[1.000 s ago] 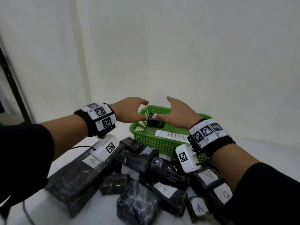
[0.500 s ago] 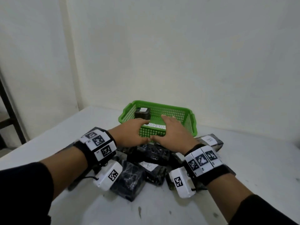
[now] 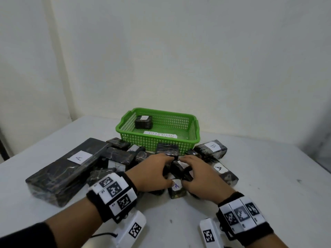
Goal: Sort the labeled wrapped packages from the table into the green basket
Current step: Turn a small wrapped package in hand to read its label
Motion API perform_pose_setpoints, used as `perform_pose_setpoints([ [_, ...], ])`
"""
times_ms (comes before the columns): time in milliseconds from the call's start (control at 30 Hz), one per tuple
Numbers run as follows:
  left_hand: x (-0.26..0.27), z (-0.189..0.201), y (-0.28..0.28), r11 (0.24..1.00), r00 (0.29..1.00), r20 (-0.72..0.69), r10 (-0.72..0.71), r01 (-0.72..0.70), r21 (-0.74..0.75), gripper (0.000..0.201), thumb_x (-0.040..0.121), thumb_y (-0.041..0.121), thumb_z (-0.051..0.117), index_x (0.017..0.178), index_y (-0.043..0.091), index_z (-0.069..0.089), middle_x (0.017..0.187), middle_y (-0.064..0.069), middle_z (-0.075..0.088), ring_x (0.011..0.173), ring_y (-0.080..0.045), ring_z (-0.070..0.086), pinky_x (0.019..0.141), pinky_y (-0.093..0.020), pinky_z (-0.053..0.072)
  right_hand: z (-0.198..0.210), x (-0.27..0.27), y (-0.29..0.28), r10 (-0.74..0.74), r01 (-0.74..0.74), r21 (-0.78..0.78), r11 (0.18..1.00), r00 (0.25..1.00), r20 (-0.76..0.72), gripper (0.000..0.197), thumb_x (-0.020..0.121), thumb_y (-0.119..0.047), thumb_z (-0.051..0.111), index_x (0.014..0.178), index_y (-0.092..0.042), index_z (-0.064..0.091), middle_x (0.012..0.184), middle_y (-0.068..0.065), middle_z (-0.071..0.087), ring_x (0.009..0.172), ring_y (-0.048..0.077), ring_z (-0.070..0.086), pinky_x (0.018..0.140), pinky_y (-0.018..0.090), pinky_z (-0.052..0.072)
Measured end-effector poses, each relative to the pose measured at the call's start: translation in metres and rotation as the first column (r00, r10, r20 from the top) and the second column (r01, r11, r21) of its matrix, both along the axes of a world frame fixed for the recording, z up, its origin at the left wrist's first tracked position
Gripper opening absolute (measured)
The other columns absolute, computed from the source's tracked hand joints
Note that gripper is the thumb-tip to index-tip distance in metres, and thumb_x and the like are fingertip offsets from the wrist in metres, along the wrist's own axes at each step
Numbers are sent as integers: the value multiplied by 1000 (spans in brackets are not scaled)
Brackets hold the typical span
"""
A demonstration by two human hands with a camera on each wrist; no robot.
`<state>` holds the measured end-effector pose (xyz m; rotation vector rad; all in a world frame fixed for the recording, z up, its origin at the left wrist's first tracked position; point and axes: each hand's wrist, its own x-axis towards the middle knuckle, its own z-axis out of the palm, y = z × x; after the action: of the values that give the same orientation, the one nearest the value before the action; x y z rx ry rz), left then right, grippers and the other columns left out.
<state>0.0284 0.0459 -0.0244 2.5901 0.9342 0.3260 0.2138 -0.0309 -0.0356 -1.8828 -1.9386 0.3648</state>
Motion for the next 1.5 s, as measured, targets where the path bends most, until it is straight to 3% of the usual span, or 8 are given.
perform_pose_setpoints([
  [300,26,-23,-9,974,939,-340,51,29,226,65,71,67,77,113,19,68,116,-1,41,118,-21,33,103,-33,41,-2,4,1,142,-99,-161,982,950,277,69,82,-38,80,146,-28,57,145,-4,38,132,23,32,112,35,39],
  [433,31,-22,-10,979,951,-305,53,11,205,40,82,57,70,89,19,58,104,-1,38,108,-21,33,90,-28,34,-6,2,7,152,-101,-171,980,936,318,50,85,-46,78,131,-28,68,137,1,37,128,28,31,114,40,37],
  [633,13,0,1,984,968,221,120,-86,-157,38,78,31,86,113,22,72,101,9,75,93,-8,71,88,-29,58,7,28,11,42,-38,26,999,986,-159,48,79,-31,90,123,-25,72,123,-6,62,116,9,60,101,28,49],
  [800,15,1,10,872,795,544,269,39,-488,29,83,9,83,110,14,73,101,0,81,97,-14,77,90,-31,60,7,32,20,86,21,162,987,777,-623,47,83,-8,87,126,-20,73,116,-1,79,110,9,74,99,28,57],
  [933,22,2,19,834,695,652,303,137,-534,43,84,5,81,125,13,70,113,-5,79,107,-16,75,92,-27,59,6,37,30,112,61,202,978,663,-740,42,85,-4,83,125,-12,74,112,8,80,104,16,76,91,24,58],
  [1100,36,-1,32,841,629,692,354,108,-529,33,83,2,81,114,12,74,104,-8,80,100,-21,77,91,-31,61,1,40,39,100,110,201,973,582,-807,39,85,-6,82,123,-11,75,109,7,81,107,23,77,97,31,59],
  [1367,45,-9,40,818,665,680,309,179,-546,40,84,1,79,122,8,72,110,-8,79,107,-23,76,100,-39,58,-8,51,41,77,149,181,972,528,-846,34,84,-7,84,117,-11,77,104,7,82,103,23,78,100,39,60],
  [1500,48,-5,37,806,671,688,276,228,-546,45,80,6,82,123,10,72,113,-6,79,109,-20,75,98,-33,58,-9,54,40,79,141,164,976,477,-876,51,69,-30,90,116,-14,78,105,8,82,102,25,78,101,41,58],
])
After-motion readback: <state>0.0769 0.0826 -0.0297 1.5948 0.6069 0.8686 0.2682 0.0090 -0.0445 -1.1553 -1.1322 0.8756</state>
